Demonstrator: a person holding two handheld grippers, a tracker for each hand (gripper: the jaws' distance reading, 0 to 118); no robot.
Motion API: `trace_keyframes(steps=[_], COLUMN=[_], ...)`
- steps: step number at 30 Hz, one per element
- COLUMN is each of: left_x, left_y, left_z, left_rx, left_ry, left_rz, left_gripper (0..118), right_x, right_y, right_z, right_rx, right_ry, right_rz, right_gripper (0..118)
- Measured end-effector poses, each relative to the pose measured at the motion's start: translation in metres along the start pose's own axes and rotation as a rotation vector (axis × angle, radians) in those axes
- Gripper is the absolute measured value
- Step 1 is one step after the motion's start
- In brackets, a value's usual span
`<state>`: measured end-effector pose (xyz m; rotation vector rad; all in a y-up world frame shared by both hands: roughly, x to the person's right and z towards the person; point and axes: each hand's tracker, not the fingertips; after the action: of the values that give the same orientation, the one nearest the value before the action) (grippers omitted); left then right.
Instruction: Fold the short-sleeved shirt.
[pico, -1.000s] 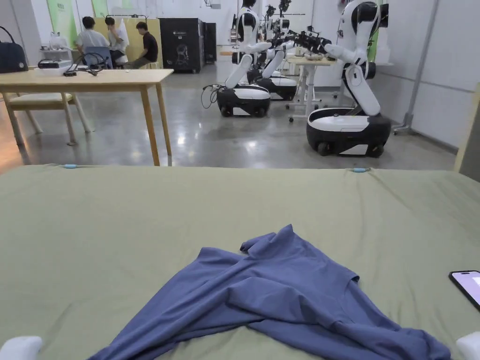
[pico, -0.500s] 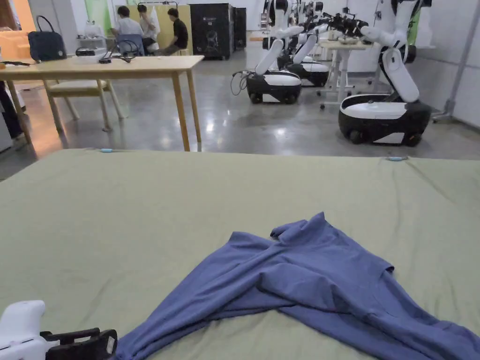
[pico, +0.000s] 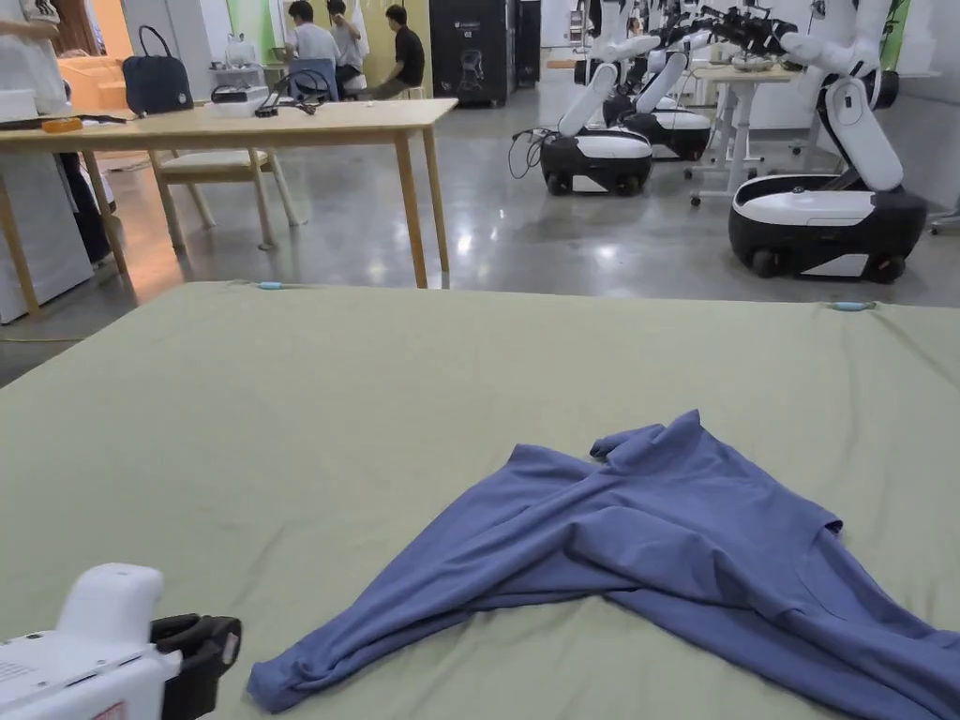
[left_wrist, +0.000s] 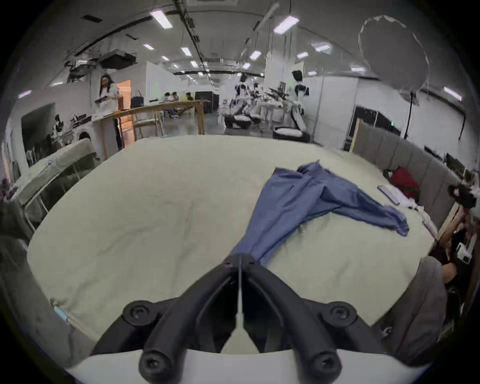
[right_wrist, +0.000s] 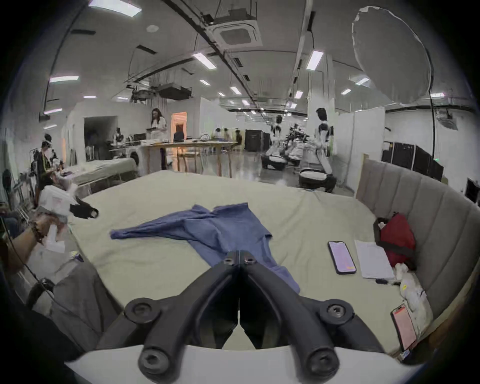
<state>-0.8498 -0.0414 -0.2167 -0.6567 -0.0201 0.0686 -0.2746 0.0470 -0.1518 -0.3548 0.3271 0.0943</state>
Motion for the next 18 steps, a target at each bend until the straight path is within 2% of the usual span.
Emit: trace_keyframes(steps=[1,2,3,4,5,8,12,13,14,18], left_x=[0.002,-0.004,-0.005,-0.005,-0.011,-0.007,0.006,0.003,0.011,0.006], left_y=[0.004,0.005,0.009,0.01,0.013,0.014,-0.006,-0.009,-0.014,-0.022], left_z=[-0.01,-0.025,-0.038,-0.055,-0.059,-0.072,-0.116,-0.124,-0.124,-0.124], left_rx=[0.019,0.005,-0.064,-0.146,-0.073,-0.19,-0.231,-0.235,-0.248,-0.226], left_ry=[-0.016,-0.015,-0.022,-0.014,-0.059,0.003,-0.019,-0.017,-0.016,-0.03], left_rz=[-0.02,-0.028,-0.053,-0.088,-0.178,-0.167,-0.164,-0.157,-0.151,-0.129], left_gripper=[24,59,113,117,115,116,113,108,99,88], right_x=[0.002,0.003,0.001,-0.001,0.0,0.001,0.002,0.002,0.003,0.0], right_y=[0.001,0.002,0.003,0.003,0.003,0.001,-0.005,-0.006,-0.006,-0.005], right_z=[-0.001,-0.003,-0.004,-0.003,-0.004,-0.006,-0.013,-0.015,-0.017,-0.024], right_rx=[-0.001,-0.003,-0.004,-0.007,-0.01,-0.033,-0.055,-0.059,-0.067,-0.089], right_ry=[0.003,0.0,-0.008,-0.011,-0.01,-0.006,-0.017,-0.02,-0.016,-0.026], right_rz=[0.0,0.001,0.015,0.021,0.024,0.022,0.014,0.01,0.004,0.012], right_gripper=[0,0,0,0,0,0,0,0,0,0])
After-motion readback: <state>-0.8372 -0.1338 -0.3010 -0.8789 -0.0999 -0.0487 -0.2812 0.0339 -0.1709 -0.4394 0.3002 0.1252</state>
